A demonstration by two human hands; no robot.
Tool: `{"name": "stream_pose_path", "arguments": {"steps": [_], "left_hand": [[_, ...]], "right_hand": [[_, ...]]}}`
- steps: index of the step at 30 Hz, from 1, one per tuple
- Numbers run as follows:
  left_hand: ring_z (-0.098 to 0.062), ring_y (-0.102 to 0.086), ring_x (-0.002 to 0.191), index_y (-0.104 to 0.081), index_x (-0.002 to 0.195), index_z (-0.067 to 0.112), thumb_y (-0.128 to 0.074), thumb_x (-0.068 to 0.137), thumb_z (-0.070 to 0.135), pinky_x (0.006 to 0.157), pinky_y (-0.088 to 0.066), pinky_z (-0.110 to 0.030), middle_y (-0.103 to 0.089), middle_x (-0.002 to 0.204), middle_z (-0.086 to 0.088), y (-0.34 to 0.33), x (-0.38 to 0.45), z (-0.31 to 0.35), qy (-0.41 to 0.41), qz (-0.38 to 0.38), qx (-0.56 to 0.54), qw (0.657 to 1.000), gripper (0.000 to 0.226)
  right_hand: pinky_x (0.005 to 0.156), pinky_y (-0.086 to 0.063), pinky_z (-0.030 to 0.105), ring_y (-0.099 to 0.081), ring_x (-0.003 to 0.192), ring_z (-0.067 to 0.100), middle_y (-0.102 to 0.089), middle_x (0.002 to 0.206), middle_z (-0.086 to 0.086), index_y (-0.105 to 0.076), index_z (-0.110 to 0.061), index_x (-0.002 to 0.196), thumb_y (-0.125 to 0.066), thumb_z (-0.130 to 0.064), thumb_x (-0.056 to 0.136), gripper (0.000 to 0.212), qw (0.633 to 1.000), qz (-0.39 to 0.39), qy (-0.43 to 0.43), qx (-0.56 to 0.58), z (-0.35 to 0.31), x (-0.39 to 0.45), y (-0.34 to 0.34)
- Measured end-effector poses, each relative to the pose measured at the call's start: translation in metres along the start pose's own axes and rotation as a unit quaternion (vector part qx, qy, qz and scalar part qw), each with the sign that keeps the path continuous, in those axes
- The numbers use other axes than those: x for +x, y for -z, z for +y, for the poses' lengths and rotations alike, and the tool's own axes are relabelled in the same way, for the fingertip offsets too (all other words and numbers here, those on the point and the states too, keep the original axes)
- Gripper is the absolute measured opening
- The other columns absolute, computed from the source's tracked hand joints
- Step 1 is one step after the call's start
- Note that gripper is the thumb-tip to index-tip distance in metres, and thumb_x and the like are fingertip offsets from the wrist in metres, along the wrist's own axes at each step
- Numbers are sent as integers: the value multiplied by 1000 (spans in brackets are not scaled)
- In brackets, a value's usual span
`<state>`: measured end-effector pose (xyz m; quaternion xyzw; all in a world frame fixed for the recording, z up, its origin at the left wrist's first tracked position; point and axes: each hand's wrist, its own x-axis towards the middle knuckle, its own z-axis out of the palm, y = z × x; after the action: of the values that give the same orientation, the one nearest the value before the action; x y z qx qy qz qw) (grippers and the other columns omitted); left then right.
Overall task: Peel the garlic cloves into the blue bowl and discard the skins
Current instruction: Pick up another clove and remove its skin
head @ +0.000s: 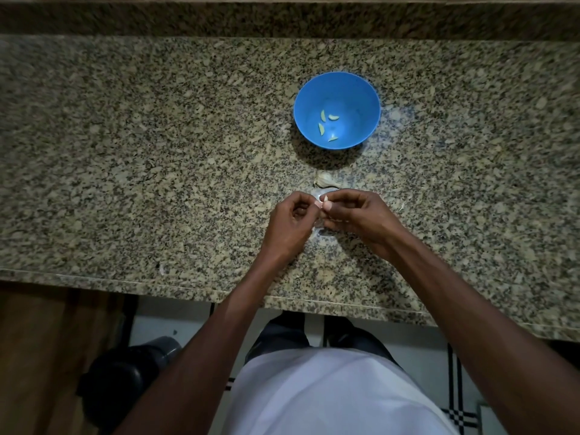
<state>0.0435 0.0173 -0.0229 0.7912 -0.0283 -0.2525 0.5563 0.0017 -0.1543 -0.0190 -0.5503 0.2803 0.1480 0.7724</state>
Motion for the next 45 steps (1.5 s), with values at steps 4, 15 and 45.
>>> {"name": "stream_pose_path", "arguments": {"steps": [4, 15, 45], "left_hand": [[-8, -68, 84, -71, 102, 15, -71, 97, 23, 72, -56, -22, -73, 93, 3, 3, -1, -2, 4, 37, 18, 999, 9], [-6, -73, 95, -76, 116, 11, -84, 86, 20, 73, -58, -16, -76, 108, 1, -1, -6, 8, -53, 17, -11, 998, 32], [-2, -70, 92, -76, 111, 14, -80, 89, 14, 81, -61, -23, -74, 105, 8, -5, -6, -1, -121, 45, 105, 986, 23]], "right_hand": [[101, -57, 54, -73, 110, 38, -75, 113, 23, -74, -2, 113, -77, -5, 90, 24, 1000, 21, -22, 3, 0, 1, 3], [78, -61, 30, -72, 92, 26, -79, 102, 15, -76, 1, 109, -79, -8, 89, 22, 998, 43, -29, 27, 1, -6, 9], [85, -63, 33, -77, 90, 24, -79, 99, 20, -74, 3, 110, -75, -7, 93, 20, 999, 34, 4, -3, 6, -12, 9]]}}
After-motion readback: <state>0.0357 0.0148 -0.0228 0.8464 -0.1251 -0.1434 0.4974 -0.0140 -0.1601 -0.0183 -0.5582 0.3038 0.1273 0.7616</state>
